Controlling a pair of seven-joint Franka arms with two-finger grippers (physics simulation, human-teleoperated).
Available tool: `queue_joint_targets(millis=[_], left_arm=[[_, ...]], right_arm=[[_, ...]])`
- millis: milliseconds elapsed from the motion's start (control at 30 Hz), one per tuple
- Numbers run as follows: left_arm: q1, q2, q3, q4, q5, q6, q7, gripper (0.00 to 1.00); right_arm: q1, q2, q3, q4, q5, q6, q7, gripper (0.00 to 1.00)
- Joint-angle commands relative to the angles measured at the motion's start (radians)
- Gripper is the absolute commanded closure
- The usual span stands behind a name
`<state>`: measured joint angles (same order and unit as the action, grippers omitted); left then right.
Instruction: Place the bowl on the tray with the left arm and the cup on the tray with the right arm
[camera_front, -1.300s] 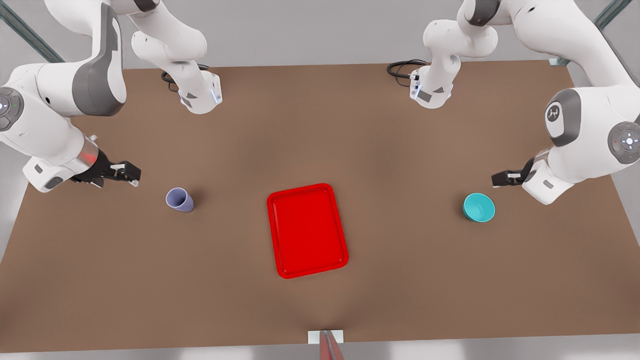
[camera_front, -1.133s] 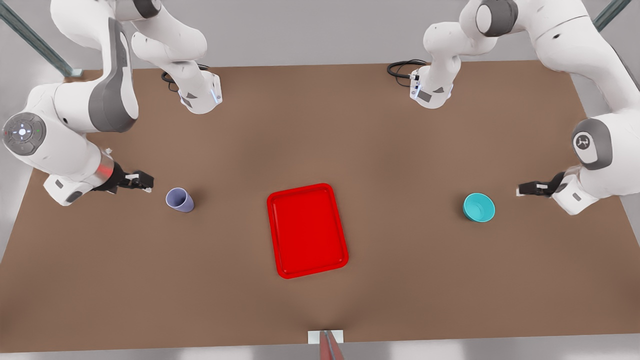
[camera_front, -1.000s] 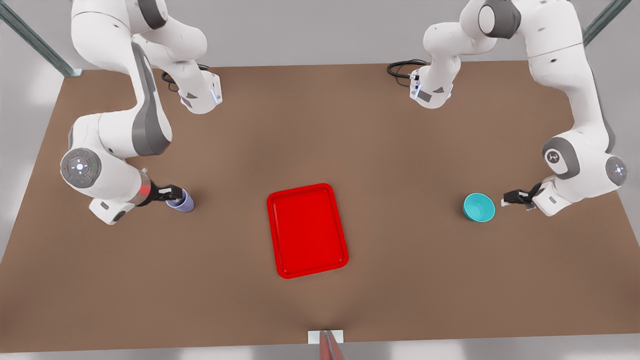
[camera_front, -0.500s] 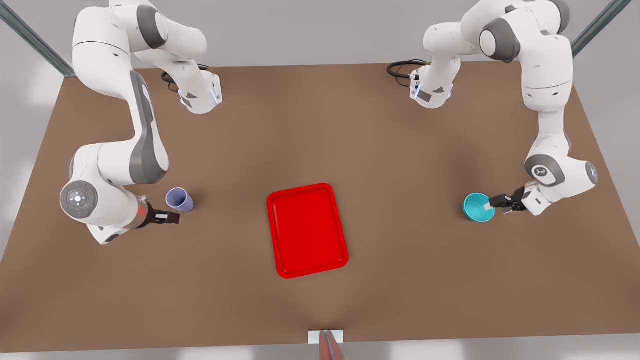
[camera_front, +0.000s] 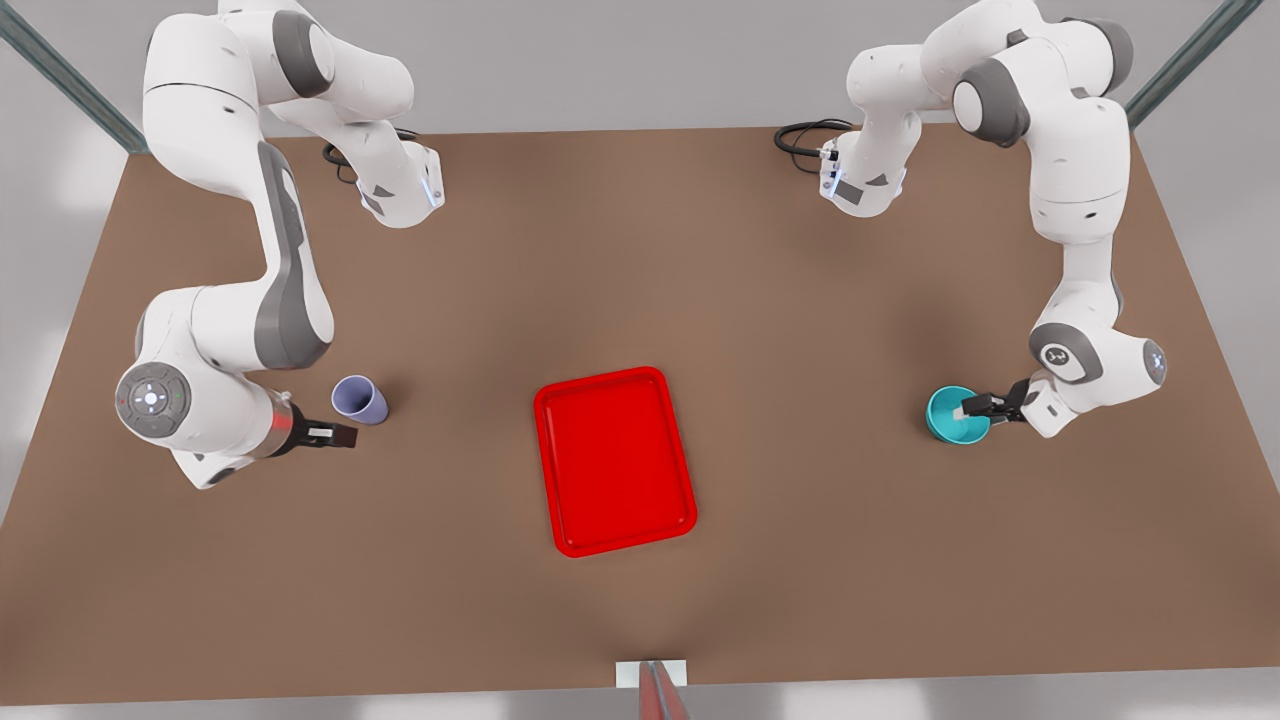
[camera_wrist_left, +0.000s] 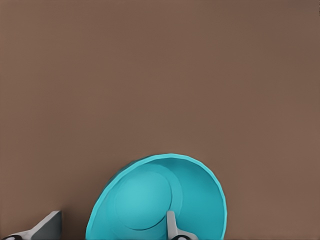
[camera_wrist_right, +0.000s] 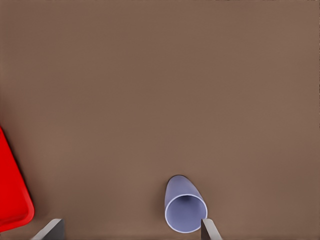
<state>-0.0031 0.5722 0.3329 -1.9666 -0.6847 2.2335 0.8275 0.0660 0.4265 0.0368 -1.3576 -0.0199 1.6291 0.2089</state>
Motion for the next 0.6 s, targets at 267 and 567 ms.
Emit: queue_joint_targets(millis=[267, 567], left_arm=[[-0.001, 0.012, 0.000, 0.000, 0.007, 0.002, -0.001, 0.71], [-0.001, 0.008, 0.002, 0.005, 0.007, 0.002, -0.034, 0.79]], right_arm=[[-0.002, 0.000, 0.000, 0.000, 0.000, 0.000, -0.005, 0.00], [-0.002, -0.002, 0.000, 0.000, -0.003, 0.000, 0.000, 0.00]])
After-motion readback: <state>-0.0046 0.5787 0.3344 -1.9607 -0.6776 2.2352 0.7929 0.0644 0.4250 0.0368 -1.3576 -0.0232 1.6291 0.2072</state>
